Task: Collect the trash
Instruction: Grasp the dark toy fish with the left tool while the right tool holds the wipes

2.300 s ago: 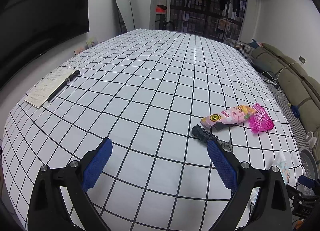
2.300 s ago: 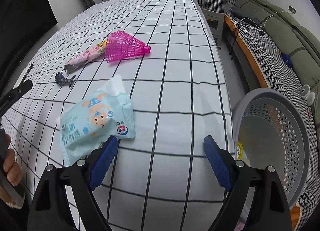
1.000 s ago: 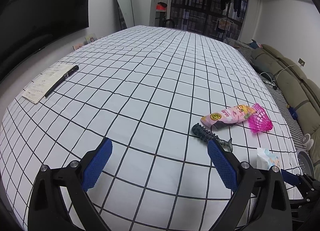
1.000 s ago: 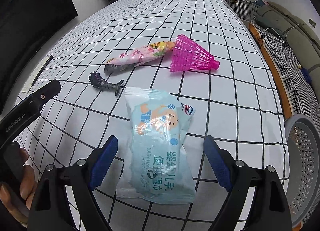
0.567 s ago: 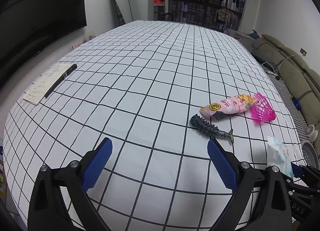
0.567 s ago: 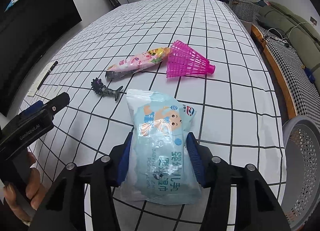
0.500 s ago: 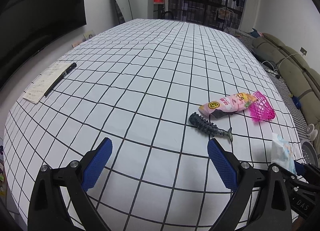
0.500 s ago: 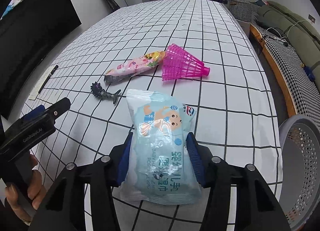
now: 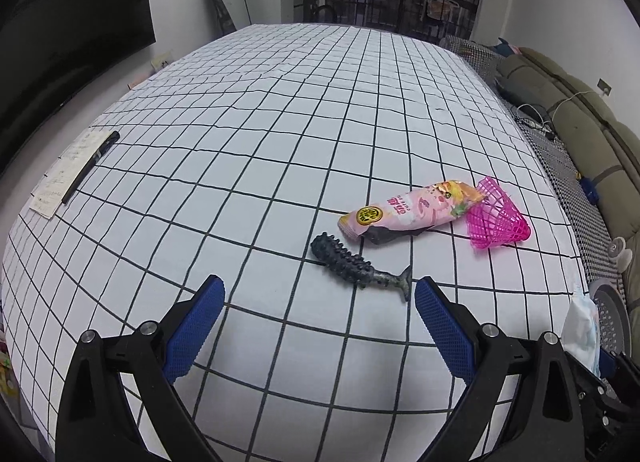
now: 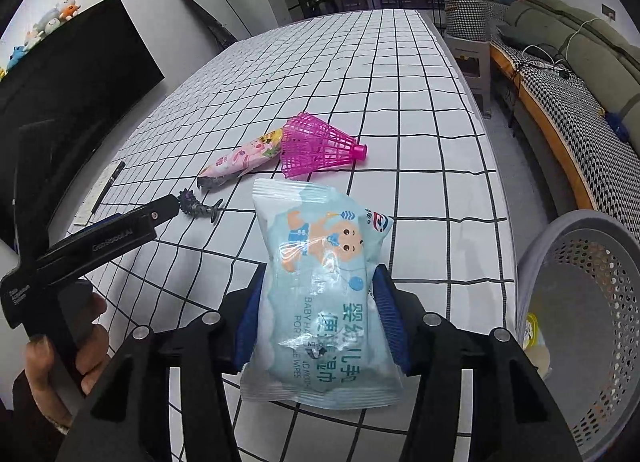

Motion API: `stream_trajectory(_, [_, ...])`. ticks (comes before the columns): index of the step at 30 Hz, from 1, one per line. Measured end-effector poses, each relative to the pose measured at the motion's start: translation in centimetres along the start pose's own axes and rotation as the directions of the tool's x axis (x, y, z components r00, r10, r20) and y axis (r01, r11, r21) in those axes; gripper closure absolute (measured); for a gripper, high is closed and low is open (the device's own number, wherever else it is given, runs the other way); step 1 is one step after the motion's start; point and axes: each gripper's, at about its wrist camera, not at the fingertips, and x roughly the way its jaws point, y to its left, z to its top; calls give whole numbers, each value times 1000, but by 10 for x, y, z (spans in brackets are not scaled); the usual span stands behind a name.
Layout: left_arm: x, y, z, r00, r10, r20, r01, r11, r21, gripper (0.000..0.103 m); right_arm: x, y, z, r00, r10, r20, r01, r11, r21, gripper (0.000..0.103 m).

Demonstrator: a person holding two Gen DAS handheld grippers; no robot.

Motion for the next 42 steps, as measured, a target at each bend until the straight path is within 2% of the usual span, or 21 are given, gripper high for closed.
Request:
stream_trajectory(6, [23, -17, 10, 999, 22, -39, -21, 1000, 10, 9, -9, -14, 1, 1000, 11, 18, -11, 1000, 26, 52])
stream_trajectory(14, [44, -10, 11, 992, 83, -92, -84, 996, -8, 9, -13, -22, -1, 999, 23, 27, -24, 999, 47, 52])
stream_trajectory(23, [31, 17, -3, 991, 103, -85, -104, 994, -15, 9, -13, -15, -1, 999, 34, 29, -35, 999, 37, 52])
stream_trajectory(33, [34, 8, 7, 995, 86, -54, -85, 996, 12, 9, -13, -5, 0, 999, 33, 29, -34, 999, 18, 52])
stream_trajectory(37, [40, -2, 10, 996, 82, -45, -80, 996, 47, 16, -12, -8, 0, 999, 26, 28, -27, 999, 27, 52])
stream_trajectory(42, [43, -9, 9, 997, 61, -51, -57, 996, 72, 37, -12, -11, -1, 999, 20, 26, -21, 999, 34, 52])
